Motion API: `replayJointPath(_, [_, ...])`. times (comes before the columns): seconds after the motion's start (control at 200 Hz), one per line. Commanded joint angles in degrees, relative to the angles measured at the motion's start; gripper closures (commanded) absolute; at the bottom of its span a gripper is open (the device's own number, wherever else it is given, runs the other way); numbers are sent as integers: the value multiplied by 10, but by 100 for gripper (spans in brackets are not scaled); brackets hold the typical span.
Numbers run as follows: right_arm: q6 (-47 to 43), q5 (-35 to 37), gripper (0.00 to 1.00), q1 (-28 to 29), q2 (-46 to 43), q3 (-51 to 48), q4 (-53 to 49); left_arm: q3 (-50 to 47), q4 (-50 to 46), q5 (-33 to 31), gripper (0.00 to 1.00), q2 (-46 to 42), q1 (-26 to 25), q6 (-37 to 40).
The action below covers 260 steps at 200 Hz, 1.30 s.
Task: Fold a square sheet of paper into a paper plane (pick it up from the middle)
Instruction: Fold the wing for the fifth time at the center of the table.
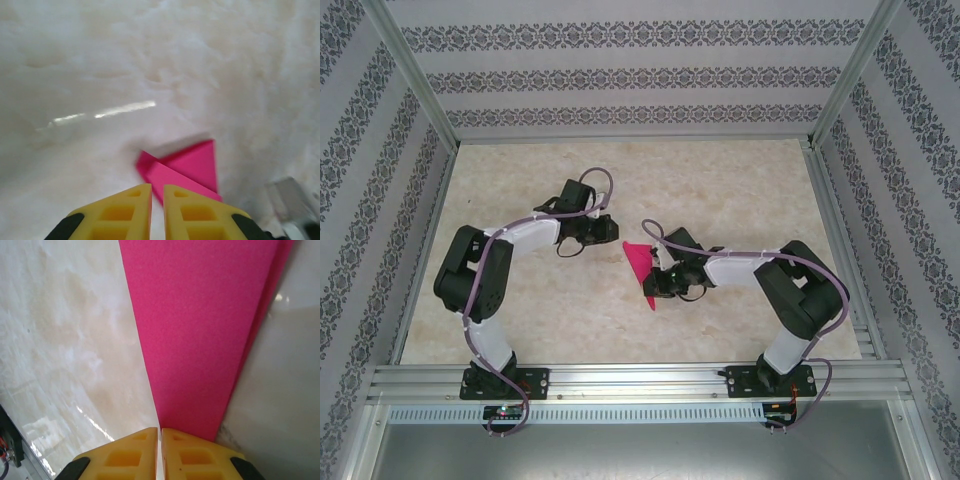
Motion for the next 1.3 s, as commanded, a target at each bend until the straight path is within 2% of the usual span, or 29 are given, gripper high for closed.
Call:
replayJointPath(0.0, [12, 40, 87, -4, 18, 15, -1, -16, 59, 51, 85, 2, -36, -23])
replayJointPath(0.175, [15, 38, 87, -7, 8, 10, 10, -3, 61, 49, 87, 54, -59, -30])
replayJointPath(0.56, [13, 22, 86, -7, -48, 20, 27, 16, 18, 7, 90, 109, -61, -30])
replayJointPath(0.924, [10, 52, 87, 1, 48, 90, -3, 14, -9, -22, 91, 115, -63, -31])
replayJointPath(1.294, [-8, 32, 88, 39, 22, 25, -28, -8, -23, -62, 92, 121, -62, -57])
